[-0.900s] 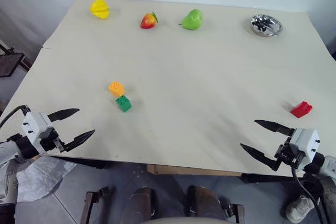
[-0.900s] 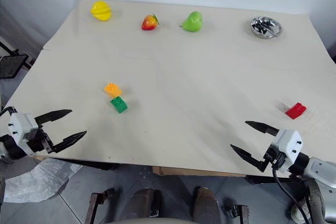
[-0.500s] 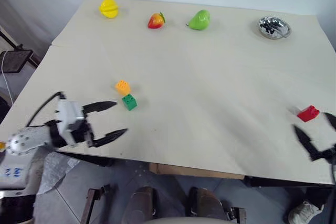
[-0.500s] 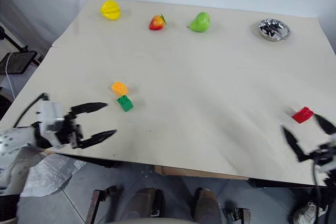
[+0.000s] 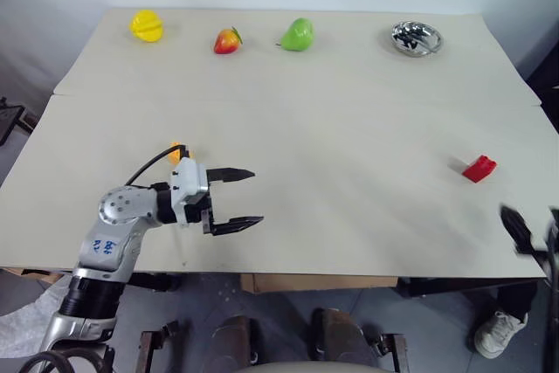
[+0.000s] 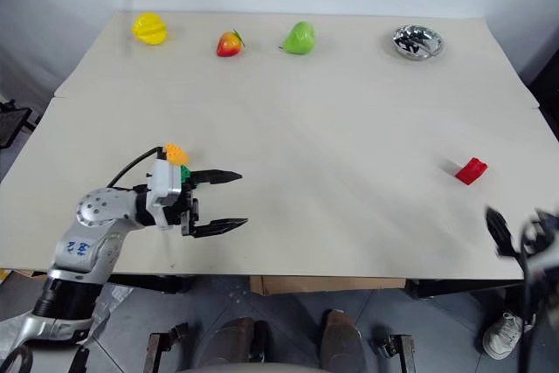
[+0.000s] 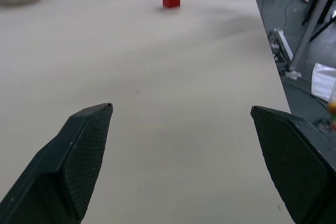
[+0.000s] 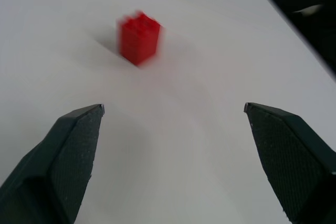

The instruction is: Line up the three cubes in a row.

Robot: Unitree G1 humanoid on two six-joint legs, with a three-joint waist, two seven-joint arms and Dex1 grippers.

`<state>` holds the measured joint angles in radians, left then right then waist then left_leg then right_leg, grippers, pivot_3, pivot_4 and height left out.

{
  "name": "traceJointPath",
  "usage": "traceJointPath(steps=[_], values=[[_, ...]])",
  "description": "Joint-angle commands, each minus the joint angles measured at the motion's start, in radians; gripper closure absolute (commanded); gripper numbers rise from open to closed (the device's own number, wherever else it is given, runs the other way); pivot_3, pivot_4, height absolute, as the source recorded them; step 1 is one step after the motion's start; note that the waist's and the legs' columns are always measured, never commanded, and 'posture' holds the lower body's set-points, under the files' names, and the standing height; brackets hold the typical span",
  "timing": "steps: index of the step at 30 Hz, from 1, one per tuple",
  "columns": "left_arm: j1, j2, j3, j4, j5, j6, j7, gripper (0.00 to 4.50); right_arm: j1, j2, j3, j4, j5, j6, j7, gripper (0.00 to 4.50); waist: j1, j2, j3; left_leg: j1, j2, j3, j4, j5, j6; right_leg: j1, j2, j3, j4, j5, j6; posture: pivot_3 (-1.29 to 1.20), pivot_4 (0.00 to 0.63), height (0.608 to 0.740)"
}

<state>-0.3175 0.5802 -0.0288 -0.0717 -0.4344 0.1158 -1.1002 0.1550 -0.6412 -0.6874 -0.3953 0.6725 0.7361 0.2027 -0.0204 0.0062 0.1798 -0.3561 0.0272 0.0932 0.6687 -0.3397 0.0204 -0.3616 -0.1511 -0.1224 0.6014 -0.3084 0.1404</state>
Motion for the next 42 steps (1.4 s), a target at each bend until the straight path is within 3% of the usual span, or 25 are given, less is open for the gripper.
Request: traceJointPath(steps=[1,4,8,17,20,27,31,36,39,42], values=[[-0.014,-0.015,-0.013,-0.013,0.014,-0.021,0.001,0.02,-0.163,-0.042,0.044,-0.034,0.044,0.276,-0.18,0.0,0.006,0.0,0.0,0.0,0.0,0.0,0.0,0.0,0.0,-0.001,0.0,0.0,0.001,0.0,-0.001,0.0,0.15,0.74],[-0.024,-0.03,-0.022,-0.009,0.021,-0.024,0.007,0.02,-0.335,-0.02,0.067,0.084,0.004,0.342,-0.267,0.0,0.026,-0.001,-0.001,-0.013,0.001,-0.001,0.001,0.0,-0.002,-0.014,0.002,0.0,0.006,-0.002,-0.003,0.0,0.15,0.74],[-0.028,-0.037,-0.023,-0.009,0.035,-0.036,0.019,0.02,-0.485,-0.038,0.158,0.314,-0.149,0.25,-0.297,0.0,0.038,-0.001,-0.001,-0.022,-0.001,0.002,0.011,-0.002,0.002,-0.021,0.002,-0.001,0.009,-0.001,-0.003,0.0,0.15,0.74],[0.021,-0.018,0.001,-0.063,0.034,-0.028,0.051,0.02,-0.596,0.043,0.179,0.487,-0.272,0.17,-0.354,0.0,0.034,-0.001,-0.001,-0.023,0.0,0.006,0.013,-0.002,0.003,-0.021,0.002,0.0,0.009,0.0,-0.001,0.0,0.15,0.74],[0.021,-0.018,0.0,-0.069,0.034,-0.025,0.06,0.0,-0.607,0.095,0.145,0.501,-0.262,0.154,-0.357,0.62,0.028,-0.001,-0.001,-0.023,0.0,0.006,0.013,-0.002,0.002,-0.022,0.003,0.0,0.009,0.0,-0.001,0.0,0.15,0.74],[0.022,-0.004,0.009,-0.062,0.033,-0.035,0.059,0.0,-0.584,0.119,0.127,0.437,-0.242,0.186,-0.315,3.0,0.018,-0.001,-0.001,-0.022,0.001,0.005,0.013,-0.002,0.002,-0.022,0.003,0.001,0.01,0.0,-0.001,0.0,0.15,0.74],[0.025,0.011,0.038,-0.043,0.024,-0.045,0.054,0.0,-0.526,-0.01,0.287,0.338,-0.205,0.038,0.086,3.04,0.017,-0.001,-0.001,-0.023,0.001,0.006,0.012,-0.002,0.002,-0.024,0.003,0.003,0.01,0.0,-0.001,0.0,0.15,0.74],[0.025,0.019,0.066,-0.024,0.009,-0.045,0.043,0.0,-0.501,-0.214,0.608,0.314,-0.238,-0.286,0.783,3.04,0.014,-0.001,-0.001,-0.022,0.001,0.009,0.012,-0.002,0.002,-0.025,0.004,0.006,0.01,0.0,0.0,0.0,0.15,0.74],[0.023,0.025,0.078,-0.017,0.003,-0.041,0.036,0.0,-0.585,-0.235,0.731,0.434,-0.3,-0.442,0.994,3.04,0.016,-0.004,0.001,-0.021,0.001,0.009,0.013,-0.002,0.002,-0.024,0.005,0.006,0.01,0.0,0.0,0.0,0.15,0.74],[0.032,0.035,0.091,-0.021,-0.001,-0.035,0.028,0.0,-0.739,-0.185,0.883,0.686,-0.439,-0.656,1.151,3.04,0.014,-0.004,0.001,-0.022,0.001,0.01,0.014,-0.003,0.003,-0.024,0.003,0.007,0.01,0.001,0.001,0.0,0.15,0.74]])
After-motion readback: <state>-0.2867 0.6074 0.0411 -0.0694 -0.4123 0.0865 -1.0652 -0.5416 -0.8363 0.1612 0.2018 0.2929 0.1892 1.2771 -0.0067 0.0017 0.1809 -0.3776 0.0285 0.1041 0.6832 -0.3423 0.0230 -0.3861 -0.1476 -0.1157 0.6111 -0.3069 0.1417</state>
